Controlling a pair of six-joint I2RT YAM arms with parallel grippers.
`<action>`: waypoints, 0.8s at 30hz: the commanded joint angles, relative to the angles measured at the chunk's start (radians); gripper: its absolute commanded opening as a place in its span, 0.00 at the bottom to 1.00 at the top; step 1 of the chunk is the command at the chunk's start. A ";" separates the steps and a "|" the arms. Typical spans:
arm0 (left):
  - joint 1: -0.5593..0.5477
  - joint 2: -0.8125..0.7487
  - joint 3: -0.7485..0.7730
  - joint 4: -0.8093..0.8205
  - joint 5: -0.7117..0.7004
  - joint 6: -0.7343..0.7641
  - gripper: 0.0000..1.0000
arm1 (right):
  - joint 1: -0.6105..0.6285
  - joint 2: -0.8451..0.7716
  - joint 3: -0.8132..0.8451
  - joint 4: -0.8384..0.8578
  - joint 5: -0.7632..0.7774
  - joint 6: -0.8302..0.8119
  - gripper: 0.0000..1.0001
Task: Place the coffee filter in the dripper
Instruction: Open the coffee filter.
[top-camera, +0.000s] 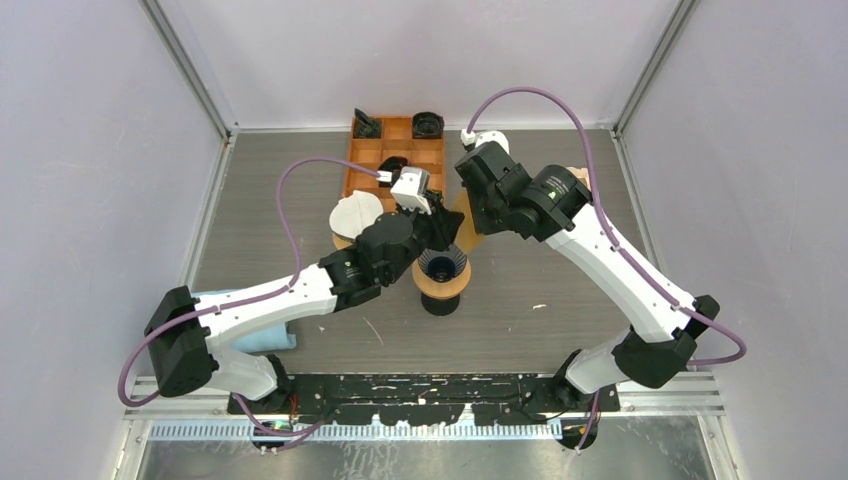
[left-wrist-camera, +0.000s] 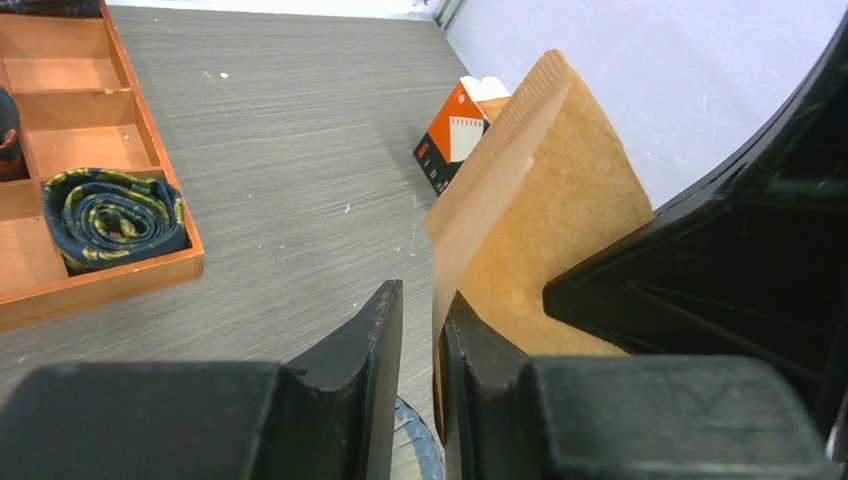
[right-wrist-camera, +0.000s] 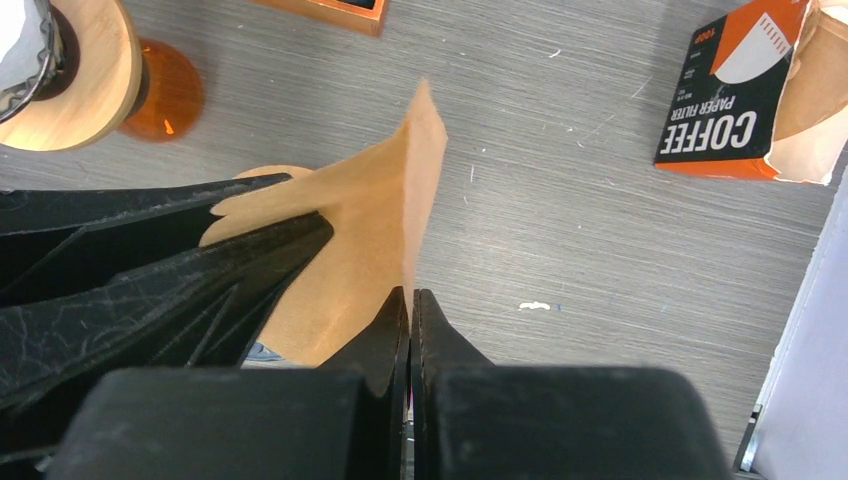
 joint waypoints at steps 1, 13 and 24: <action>-0.005 -0.019 0.039 -0.007 -0.007 0.020 0.19 | 0.003 -0.048 -0.008 0.021 0.051 -0.015 0.02; -0.005 -0.051 0.054 -0.152 -0.056 0.016 0.09 | 0.004 -0.082 -0.040 0.020 0.080 -0.035 0.03; -0.005 -0.083 0.107 -0.285 -0.015 0.034 0.06 | 0.003 -0.110 -0.070 0.076 -0.031 -0.059 0.05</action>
